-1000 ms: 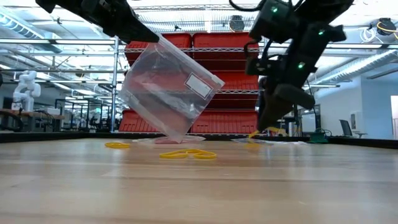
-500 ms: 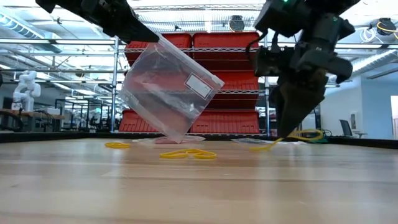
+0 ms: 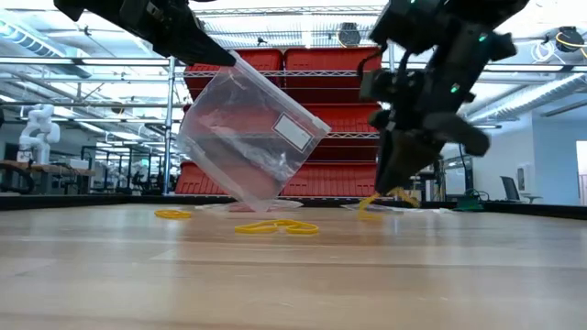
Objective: Sort rubber bands
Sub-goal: Put the top yellow rubber band into the zip bag
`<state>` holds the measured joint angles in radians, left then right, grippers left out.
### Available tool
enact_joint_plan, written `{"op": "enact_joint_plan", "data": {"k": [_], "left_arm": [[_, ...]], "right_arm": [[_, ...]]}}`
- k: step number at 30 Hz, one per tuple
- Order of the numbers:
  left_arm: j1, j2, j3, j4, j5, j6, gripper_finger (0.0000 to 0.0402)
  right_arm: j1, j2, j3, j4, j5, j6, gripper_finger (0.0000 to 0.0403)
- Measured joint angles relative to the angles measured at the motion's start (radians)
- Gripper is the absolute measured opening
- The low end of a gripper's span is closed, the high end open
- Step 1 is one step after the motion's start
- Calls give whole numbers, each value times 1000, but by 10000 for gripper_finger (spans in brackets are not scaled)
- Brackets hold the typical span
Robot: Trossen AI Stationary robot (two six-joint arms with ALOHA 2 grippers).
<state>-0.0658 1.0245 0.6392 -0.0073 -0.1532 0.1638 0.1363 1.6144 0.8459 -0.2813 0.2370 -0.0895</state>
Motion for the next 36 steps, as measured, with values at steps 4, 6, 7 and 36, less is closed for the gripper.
{"op": "enact_joint_plan", "data": {"k": [4, 6, 7, 36], "left_arm": [[0, 0, 0, 0, 0, 0, 1], [0, 0, 0, -1, 0, 0, 1], [0, 0, 0, 0, 0, 0, 1], [0, 0, 0, -2, 0, 22, 1]], "right_arm": [[-43, 45, 0, 45, -3, 24, 33], [-61, 67, 0, 68, -7, 53, 56], [-68, 73, 0, 75, -7, 67, 70], [-328, 69, 0, 174, -244, -104, 93]]}}
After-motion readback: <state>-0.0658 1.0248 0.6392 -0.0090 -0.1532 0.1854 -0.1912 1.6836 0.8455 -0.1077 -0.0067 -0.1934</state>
